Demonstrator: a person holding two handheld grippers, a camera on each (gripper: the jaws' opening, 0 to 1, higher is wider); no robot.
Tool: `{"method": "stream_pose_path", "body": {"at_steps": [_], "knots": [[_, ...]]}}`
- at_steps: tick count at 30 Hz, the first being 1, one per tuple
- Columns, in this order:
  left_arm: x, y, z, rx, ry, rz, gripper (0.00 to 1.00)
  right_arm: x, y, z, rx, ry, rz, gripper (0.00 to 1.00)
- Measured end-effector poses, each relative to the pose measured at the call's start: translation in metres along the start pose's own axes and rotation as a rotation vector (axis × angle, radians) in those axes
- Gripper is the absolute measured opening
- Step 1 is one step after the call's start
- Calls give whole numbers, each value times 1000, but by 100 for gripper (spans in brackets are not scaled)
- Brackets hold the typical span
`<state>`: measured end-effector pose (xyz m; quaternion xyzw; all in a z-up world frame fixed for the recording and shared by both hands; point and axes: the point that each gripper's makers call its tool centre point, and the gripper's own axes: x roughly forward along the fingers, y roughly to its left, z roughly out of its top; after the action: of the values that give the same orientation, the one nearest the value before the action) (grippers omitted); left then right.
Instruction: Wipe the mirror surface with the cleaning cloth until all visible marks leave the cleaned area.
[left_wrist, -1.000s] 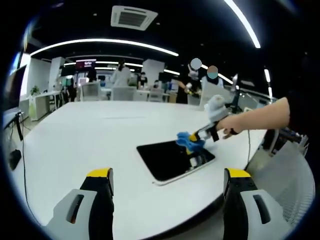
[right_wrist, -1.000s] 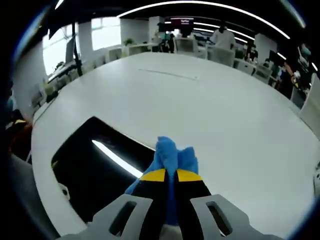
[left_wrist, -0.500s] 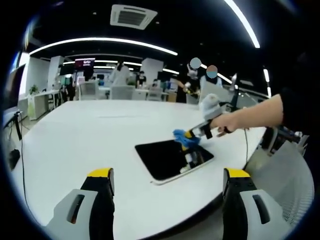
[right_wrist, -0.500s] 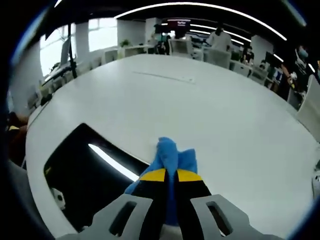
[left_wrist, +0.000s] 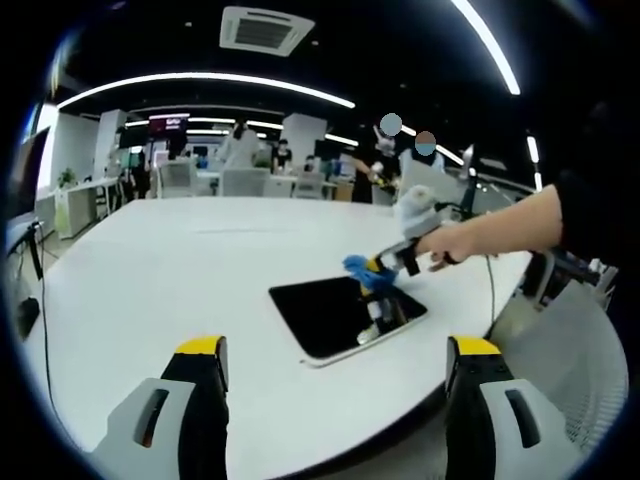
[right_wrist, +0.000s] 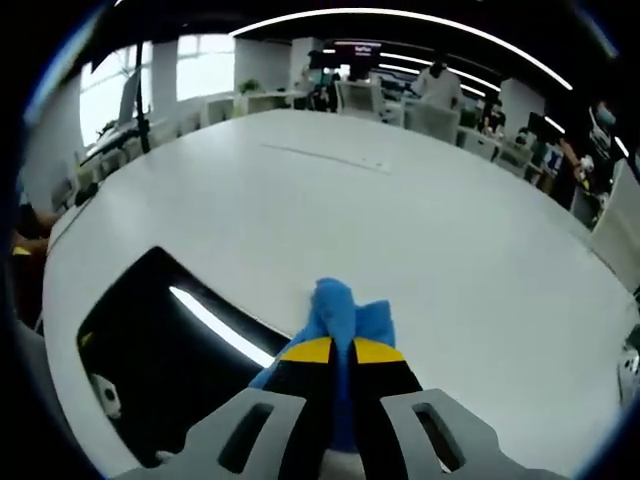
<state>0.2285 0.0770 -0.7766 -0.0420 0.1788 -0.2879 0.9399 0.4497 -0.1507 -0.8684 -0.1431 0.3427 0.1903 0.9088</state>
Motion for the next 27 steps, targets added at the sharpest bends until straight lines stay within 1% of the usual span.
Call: {"method": "stream_pose_path", "body": {"at_steps": [1,3,4,6,9,11,14,15,16,18,19,22,25,27], "knots": [[0,0,0,0,2,-1,90,1,1,1,-37,-9,15,1],[0,-1,-1,2,7,-4,90,0,0,0,-22,-6,27,1],[0,-1,-1,3,9,-5,90,-1,0,0,-32,-3,34,1],[1,-1,-1,3,11,-6,90,3,-4,2,-90,-7,37,1],[1,-1,-1,2,12,-4,90,-1,0,2,-75,-12,43,1],[0,0,-1,1,11,-3,90,-6,-3,5,-66,-25,36,1],[0,-1,-1,1,12,-5,90,-15,-8,15,-28,-71,38,1],[0,-1,-1,1,12,-6,90,-18,-9,17,-23,-76,39,1],[0,-1,-2,2,13,-6,90,-21,-9,19,-24,-79,36,1],[0,-2,-2,1,14,-8,90,-27,-8,24,-87,-91,37,1],[0,-2,-2,2,15,-9,90,-31,-4,25,-102,-93,44,1],[0,-1,-2,1,11,-7,90,-38,-1,28,-88,-112,52,1],[-1,0,0,3,0,2,92,-45,-1,30,-101,-122,53,1],[-1,-1,-1,3,6,-1,91,-51,-3,32,-103,-128,49,1]]}}
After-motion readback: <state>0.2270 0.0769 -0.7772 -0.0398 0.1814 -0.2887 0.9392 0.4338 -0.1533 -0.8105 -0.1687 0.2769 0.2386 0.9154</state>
